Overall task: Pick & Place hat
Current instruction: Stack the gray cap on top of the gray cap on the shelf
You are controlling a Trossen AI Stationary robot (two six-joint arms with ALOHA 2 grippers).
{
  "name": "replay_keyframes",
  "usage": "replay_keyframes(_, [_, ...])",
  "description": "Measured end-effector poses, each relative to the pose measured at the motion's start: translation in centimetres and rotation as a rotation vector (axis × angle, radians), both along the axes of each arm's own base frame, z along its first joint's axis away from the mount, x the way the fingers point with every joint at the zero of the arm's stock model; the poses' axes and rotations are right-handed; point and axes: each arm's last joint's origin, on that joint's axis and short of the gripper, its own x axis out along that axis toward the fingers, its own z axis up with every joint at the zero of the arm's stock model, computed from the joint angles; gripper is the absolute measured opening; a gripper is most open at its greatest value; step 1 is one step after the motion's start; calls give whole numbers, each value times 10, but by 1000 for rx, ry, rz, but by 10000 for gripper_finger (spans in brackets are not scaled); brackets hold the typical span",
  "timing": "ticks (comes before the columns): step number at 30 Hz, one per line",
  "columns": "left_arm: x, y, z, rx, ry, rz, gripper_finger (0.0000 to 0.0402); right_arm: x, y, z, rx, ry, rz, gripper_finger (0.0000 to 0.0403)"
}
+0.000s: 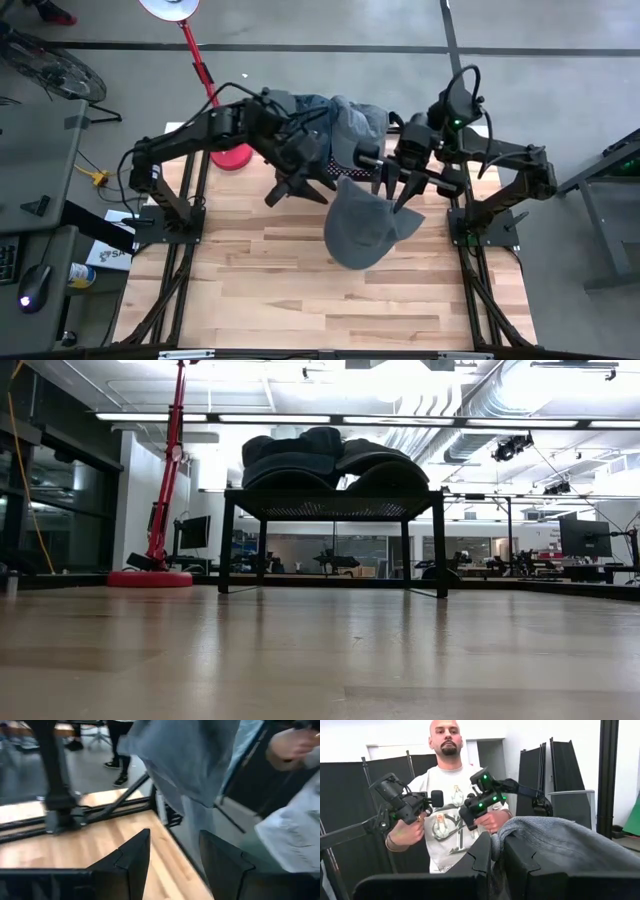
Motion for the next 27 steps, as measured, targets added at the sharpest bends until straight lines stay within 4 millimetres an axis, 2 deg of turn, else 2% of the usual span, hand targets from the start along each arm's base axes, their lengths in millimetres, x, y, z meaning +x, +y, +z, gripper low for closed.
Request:
replay_keyframes(8, [20,-2,-12,-94,43,-75,166,0,2,0,4,8,6,22])
replay_keyframes(15, [20,-10,-10,-111,37,-130,166,0,-2,-1,1,20,2,22])
replay_keyframes(27, [21,-9,-11,-130,70,-72,160,0,-18,-3,8,62,-53,22])
